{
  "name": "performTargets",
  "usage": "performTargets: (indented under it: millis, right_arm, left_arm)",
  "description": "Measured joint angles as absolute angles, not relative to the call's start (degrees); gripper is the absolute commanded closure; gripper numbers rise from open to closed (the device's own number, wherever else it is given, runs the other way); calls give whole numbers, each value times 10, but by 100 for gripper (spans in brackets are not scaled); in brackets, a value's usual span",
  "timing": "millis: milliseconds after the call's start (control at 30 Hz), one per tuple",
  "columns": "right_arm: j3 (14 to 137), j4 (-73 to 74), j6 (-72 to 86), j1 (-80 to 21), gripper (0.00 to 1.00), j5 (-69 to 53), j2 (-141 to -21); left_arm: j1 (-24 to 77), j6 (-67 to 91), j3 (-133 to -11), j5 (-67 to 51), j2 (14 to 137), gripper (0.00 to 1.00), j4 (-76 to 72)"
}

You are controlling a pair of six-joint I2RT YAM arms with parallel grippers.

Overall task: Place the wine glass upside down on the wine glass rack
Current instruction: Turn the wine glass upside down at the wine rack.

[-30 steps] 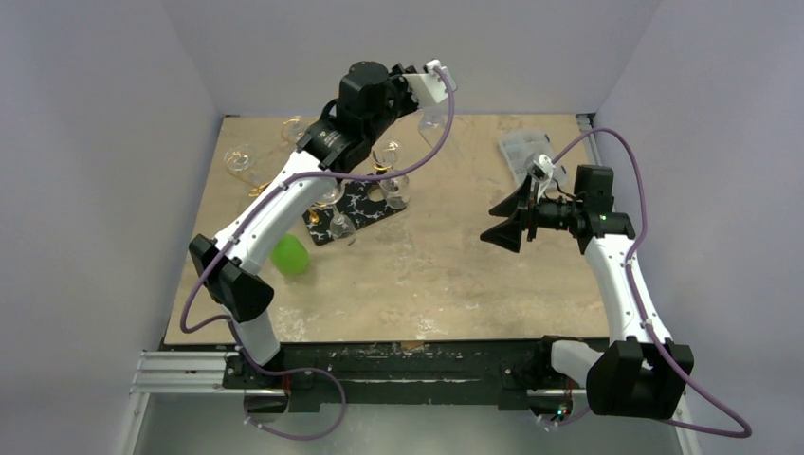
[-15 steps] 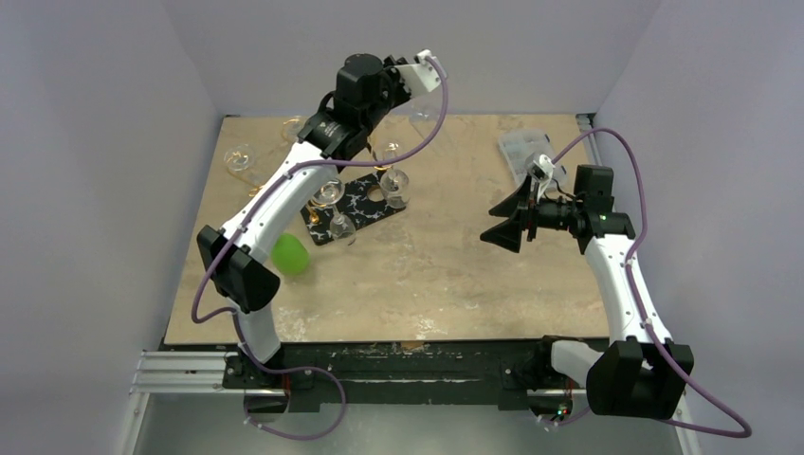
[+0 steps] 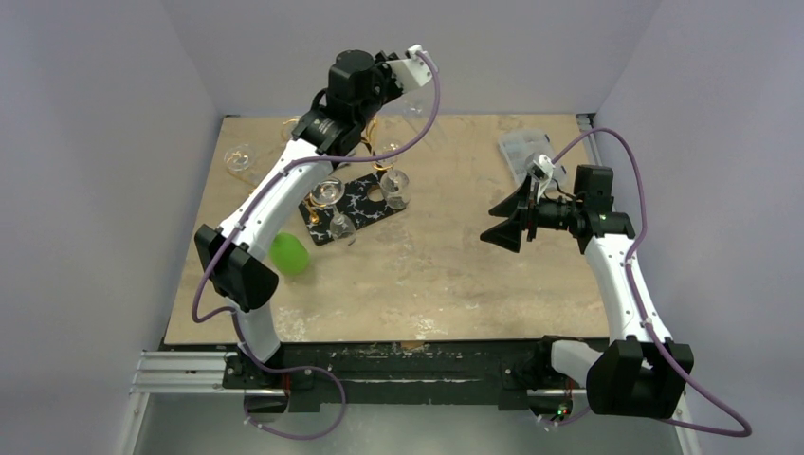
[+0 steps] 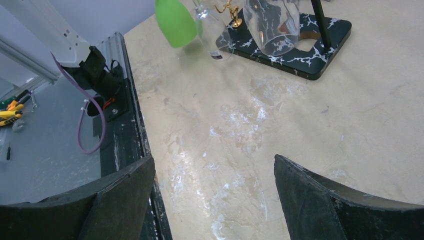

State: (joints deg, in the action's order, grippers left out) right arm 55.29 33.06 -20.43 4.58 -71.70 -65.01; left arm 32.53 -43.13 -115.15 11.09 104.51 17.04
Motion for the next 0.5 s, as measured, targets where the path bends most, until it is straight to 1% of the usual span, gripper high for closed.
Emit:
performTargets:
  millis: [500]
  right_arm:
    - [553,331,-204,46,13,-717,-652]
  left_arm:
    - [317,-433,-1135,111,1048,100,155]
